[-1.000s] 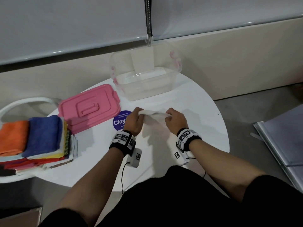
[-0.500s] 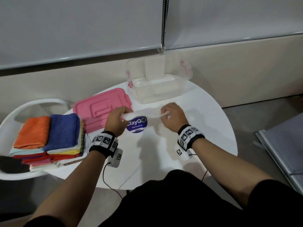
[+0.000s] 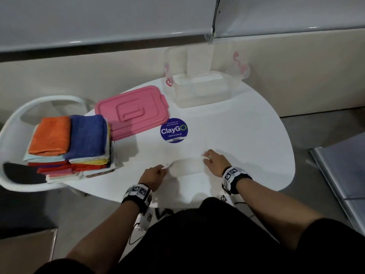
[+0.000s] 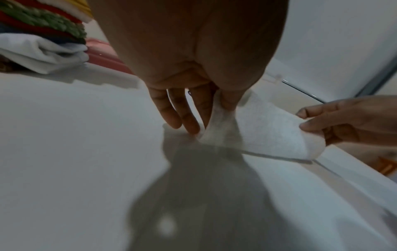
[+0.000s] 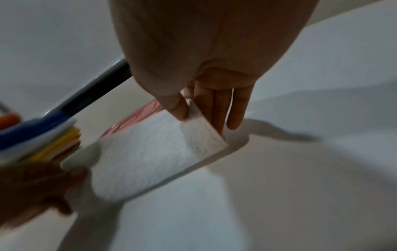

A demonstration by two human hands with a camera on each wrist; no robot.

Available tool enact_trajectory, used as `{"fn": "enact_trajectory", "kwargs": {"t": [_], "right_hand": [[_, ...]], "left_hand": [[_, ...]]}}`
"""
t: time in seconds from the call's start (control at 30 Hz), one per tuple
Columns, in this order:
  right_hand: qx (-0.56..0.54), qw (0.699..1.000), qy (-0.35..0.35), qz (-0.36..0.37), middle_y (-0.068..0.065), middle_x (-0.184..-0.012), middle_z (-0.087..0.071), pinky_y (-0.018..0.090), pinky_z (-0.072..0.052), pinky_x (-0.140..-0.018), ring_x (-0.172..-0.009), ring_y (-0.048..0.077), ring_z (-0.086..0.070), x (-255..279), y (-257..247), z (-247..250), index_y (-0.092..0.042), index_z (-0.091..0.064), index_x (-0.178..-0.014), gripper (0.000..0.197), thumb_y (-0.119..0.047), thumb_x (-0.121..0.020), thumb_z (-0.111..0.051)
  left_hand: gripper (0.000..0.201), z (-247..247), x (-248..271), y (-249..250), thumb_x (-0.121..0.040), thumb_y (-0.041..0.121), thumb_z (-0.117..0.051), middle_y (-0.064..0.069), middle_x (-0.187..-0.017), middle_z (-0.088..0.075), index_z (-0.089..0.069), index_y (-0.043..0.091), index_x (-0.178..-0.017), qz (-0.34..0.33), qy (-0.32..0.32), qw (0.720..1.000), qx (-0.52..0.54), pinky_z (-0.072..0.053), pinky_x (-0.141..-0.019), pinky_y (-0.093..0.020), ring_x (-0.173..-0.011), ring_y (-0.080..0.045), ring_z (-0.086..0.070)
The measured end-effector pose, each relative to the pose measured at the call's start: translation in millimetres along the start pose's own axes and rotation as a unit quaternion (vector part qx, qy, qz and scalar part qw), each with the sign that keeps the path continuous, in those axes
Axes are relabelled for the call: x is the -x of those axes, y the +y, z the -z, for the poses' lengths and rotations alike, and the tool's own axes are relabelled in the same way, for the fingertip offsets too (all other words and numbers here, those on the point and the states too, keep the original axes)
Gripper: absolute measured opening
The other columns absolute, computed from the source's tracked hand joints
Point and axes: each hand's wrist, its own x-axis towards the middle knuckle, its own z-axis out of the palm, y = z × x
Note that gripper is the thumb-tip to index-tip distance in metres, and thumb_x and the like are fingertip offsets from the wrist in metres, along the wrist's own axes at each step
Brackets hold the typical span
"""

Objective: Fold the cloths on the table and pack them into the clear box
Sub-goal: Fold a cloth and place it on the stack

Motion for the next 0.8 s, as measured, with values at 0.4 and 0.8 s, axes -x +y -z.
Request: {"fn": "enact_trajectory", "kwargs": {"t": [0.4,0.8], "right_hand": [[-0.199,0.974,0.072,-0.081,0.006,-0.116,-0.063,0.026,-0.043,-0.091,-0.105,0.021,-0.058,-48,-33,-7,-0.017,-0.057,-0.122,0.034,-0.029,-0.091,-0.066],[-0.145,0.973,0.081,-0.158,0.016,-0.124,-0.061,0.025,-0.038,-0.088,-0.116,0.033,-0.056,-70,-22,-15,-0.012,-0.053,-0.13,0.034,-0.022,-0.097,-0.051]], "left_hand": [[0.038,15,-50,27,-0.104,0.03,-0.037,-0.026,-0.118,-0.062,-0.056,-0.002,-0.109,0.111,0.043,0.992,0.027,-0.042,-0.085,-0.039,-0.108,-0.041,-0.056],[0.042,0,-57,38,-0.092,0.047,-0.054,-0.012,-0.113,-0.068,-0.059,0.01,-0.113,0.171,0.101,0.974,0.112,-0.047,-0.082,-0.035,-0.102,-0.035,-0.063]]}}
